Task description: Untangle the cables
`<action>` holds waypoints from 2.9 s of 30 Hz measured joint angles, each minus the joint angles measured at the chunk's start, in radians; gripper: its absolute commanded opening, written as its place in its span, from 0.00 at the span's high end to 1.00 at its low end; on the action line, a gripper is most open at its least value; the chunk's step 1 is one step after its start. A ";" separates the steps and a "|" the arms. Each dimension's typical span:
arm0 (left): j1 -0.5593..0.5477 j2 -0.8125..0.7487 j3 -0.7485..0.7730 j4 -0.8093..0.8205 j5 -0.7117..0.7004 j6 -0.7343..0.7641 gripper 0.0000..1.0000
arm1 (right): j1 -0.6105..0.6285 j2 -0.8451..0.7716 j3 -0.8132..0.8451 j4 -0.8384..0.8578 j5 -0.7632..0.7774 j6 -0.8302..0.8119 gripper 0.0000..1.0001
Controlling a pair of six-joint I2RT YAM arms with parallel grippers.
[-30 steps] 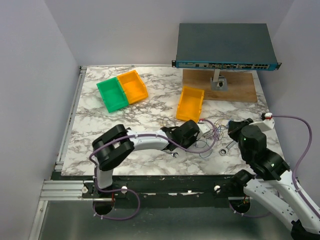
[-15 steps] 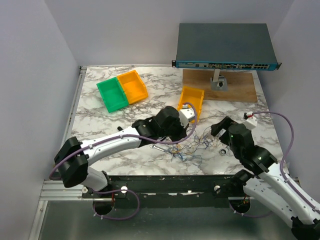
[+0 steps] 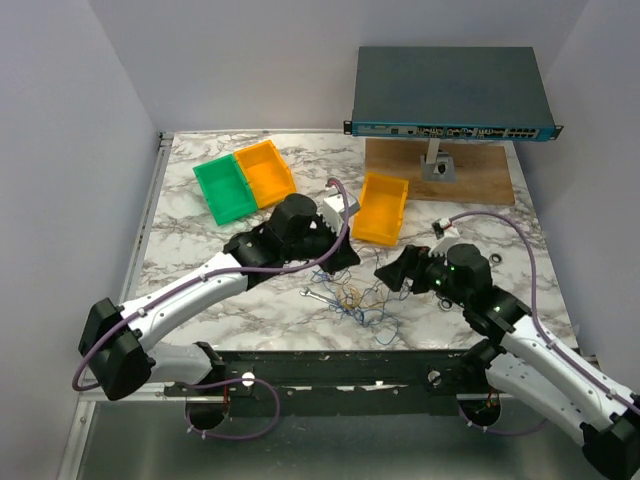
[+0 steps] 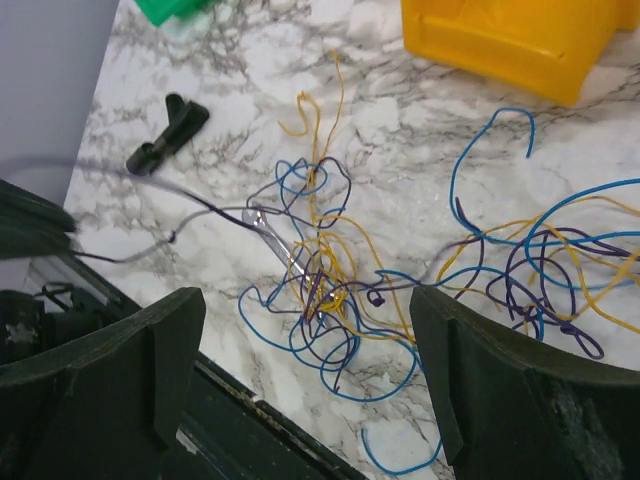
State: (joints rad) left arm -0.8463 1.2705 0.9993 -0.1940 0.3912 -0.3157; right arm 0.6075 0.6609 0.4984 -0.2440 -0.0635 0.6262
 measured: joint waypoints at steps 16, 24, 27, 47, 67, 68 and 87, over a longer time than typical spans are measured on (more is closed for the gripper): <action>0.053 -0.026 0.505 -0.148 0.159 -0.045 1.00 | 0.001 0.391 -0.103 0.326 0.060 0.039 0.04; 0.175 -0.038 0.658 -0.169 0.198 -0.103 1.00 | 0.001 0.114 -0.247 0.441 -0.003 0.026 0.05; 0.193 -0.038 0.668 -0.168 0.226 -0.126 1.00 | 0.001 0.060 -0.244 0.467 -0.048 -0.001 0.04; 0.319 0.020 0.668 -0.256 0.151 -0.085 1.00 | 0.001 -0.078 -0.220 0.507 -0.154 -0.059 0.06; 0.649 0.543 1.157 -0.325 -0.086 0.006 1.00 | 0.001 -0.029 -0.081 0.462 0.005 -0.141 0.06; 0.656 0.553 1.160 -0.322 -0.086 0.003 1.00 | 0.001 -0.025 -0.077 0.461 0.007 -0.144 0.06; 0.741 0.793 0.948 -0.246 -0.074 -0.113 1.00 | 0.001 0.048 -0.057 0.484 0.010 -0.156 0.06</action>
State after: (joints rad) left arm -0.1051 2.0636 1.9469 -0.4404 0.3172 -0.4282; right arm 0.6086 0.7086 0.4412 0.2401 -0.0536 0.4702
